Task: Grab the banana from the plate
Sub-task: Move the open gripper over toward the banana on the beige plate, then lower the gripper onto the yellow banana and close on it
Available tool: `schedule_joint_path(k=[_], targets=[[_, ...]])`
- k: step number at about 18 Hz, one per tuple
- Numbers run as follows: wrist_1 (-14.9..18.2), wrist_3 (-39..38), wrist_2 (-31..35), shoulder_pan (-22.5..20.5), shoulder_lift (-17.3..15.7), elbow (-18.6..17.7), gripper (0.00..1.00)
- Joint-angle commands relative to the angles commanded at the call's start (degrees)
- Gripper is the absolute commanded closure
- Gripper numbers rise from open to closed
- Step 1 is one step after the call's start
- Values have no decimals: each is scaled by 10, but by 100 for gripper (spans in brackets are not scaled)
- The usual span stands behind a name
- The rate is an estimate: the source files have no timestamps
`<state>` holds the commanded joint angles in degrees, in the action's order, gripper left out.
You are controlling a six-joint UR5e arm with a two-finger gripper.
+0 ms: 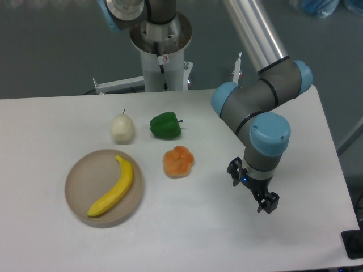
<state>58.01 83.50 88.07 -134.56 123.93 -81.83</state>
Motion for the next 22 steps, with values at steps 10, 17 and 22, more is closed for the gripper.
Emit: schedule_joint_path(k=[10, 17, 22], targets=[[0, -18, 17, 61, -22, -26, 0], [0, -110, 18, 151, -61, -61, 0], [-4, -220, 9, 230, -64, -83, 0]])
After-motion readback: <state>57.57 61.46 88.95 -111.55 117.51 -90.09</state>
